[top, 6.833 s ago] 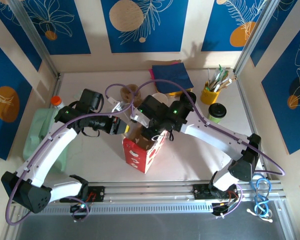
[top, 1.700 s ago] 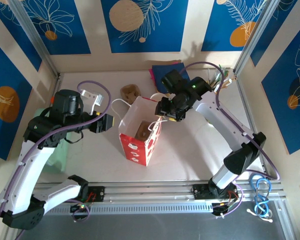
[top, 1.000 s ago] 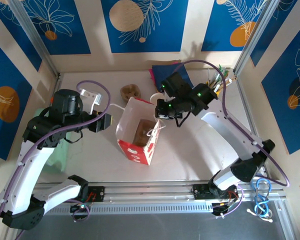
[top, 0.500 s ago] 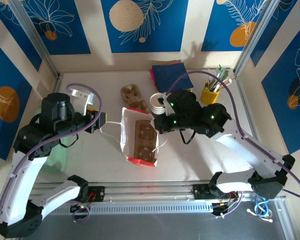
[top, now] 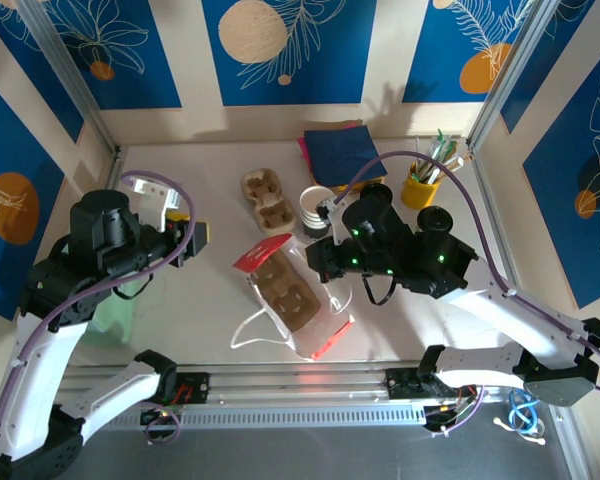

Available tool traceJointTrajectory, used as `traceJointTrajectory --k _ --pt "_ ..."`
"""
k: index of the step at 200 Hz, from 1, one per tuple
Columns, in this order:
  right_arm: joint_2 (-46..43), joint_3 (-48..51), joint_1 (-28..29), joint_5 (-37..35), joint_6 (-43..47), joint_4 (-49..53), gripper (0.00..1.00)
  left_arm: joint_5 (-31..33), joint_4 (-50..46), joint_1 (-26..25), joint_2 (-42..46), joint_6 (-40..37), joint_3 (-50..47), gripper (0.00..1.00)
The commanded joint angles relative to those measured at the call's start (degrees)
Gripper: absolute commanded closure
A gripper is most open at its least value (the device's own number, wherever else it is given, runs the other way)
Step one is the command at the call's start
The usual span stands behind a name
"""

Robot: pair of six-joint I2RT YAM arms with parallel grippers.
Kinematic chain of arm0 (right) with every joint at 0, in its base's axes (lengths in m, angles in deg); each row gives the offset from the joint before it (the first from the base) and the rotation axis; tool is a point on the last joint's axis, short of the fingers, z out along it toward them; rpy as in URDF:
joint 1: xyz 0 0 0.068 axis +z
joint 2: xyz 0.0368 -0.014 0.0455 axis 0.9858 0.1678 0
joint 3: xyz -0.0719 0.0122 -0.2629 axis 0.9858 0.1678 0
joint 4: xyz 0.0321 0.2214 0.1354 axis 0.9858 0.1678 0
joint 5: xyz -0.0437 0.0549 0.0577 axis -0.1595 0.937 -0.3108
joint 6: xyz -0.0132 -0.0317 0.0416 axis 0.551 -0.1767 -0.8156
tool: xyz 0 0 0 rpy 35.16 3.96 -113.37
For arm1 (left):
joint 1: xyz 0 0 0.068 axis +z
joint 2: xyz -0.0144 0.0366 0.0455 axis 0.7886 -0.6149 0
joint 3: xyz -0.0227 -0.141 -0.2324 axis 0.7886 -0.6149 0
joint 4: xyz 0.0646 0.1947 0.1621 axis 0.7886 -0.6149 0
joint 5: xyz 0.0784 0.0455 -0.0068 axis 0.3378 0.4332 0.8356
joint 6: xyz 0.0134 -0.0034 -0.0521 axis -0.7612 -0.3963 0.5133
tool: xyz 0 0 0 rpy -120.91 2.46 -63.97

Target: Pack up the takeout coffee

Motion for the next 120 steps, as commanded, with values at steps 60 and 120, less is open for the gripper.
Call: traceJointTrajectory --k 60,120 --pt "0.4 -0.7 1.1 -2.8 -3.1 -1.0 1.0 -0.7 2.0 -0.2 0.5 0.4 -0.5 0.57" --pt "3.6 -2.5 -4.0 -0.6 -12.0 3.7 1.0 -2.7 2.3 -0.2 -0.1 1.1 -0.9 0.58"
